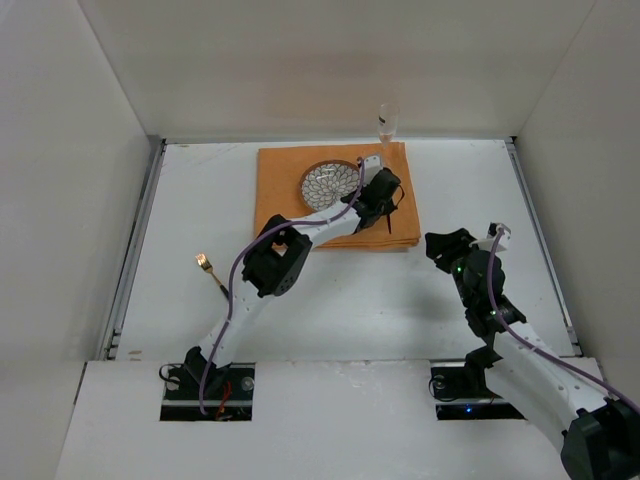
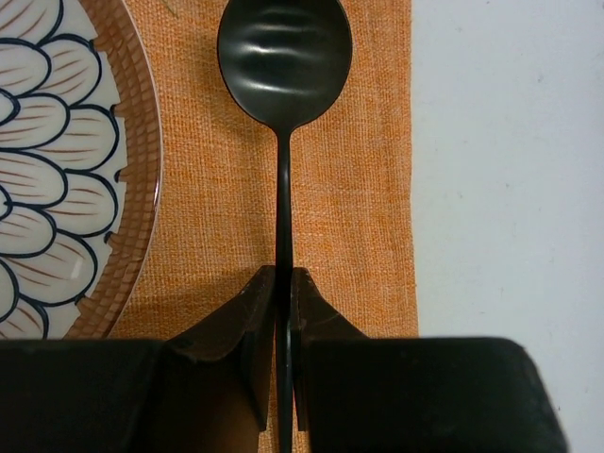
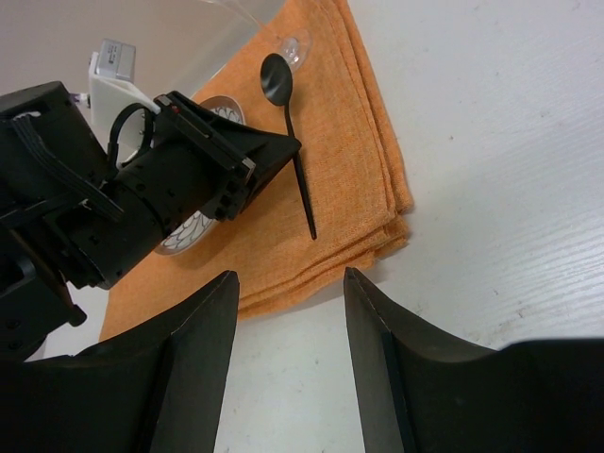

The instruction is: Set the dinner table for one person

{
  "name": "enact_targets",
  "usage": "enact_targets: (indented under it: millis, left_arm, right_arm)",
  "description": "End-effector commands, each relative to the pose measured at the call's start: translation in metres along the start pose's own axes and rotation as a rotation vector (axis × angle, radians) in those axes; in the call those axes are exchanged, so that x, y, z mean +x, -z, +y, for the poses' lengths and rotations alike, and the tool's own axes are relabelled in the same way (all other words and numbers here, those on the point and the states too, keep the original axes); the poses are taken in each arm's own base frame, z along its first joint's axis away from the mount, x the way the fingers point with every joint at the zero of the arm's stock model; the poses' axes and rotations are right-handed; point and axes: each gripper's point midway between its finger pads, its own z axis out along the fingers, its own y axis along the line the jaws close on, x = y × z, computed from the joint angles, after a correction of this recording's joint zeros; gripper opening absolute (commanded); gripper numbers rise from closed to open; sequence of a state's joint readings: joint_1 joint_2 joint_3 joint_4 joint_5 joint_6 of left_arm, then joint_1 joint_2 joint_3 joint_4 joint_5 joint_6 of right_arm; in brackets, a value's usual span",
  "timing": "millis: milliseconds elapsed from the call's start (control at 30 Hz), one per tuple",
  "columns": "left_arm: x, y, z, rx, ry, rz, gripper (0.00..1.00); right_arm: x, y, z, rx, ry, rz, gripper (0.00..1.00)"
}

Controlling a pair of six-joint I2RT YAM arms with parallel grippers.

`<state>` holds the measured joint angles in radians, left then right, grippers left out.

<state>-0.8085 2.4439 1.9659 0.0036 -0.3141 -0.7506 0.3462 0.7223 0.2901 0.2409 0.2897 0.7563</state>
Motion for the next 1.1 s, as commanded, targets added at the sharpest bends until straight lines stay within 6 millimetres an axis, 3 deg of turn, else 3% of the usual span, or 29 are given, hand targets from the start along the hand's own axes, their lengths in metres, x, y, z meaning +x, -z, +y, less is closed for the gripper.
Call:
enact_targets:
  millis: [0, 300, 633, 833, 967, 1067]
  left_arm:
    - [-0.017, 0.003, -0.021, 0.059, 0.035, -0.025, 0.01]
    - [-0.007, -0.004, -0.014, 0.043, 0.028, -0.009, 0.06]
    - [-0.02, 0.01, -0.019, 0.056, 0.038, -0.04, 0.31]
    - [-0.038, 0.043, -0.042, 0.123, 0.013, -0.074, 0.38]
    - [-0.064, 0.079, -0.058, 0.182, -0.019, -0.132, 0.4]
    - [-0.082, 0.11, -0.057, 0.202, -0.057, -0.172, 0.4]
  right_arm:
    - [-0.009, -0.002, 0.008, -0.027, -0.015, -0.037, 0.54]
    - [-0.01, -0.002, 0.009, -0.029, -0.016, -0.039, 0.54]
    - [-0.009, -0.002, 0.008, -0.026, -0.015, -0.036, 0.54]
    - [-0.011, -0.002, 0.008, -0.025, -0.016, -0.043, 0.54]
    - [-0.008, -0.003, 0.006, -0.019, -0.02, -0.037, 0.54]
    - [-0.008, -0.002, 0.007, -0.026, -0.022, -0.036, 0.53]
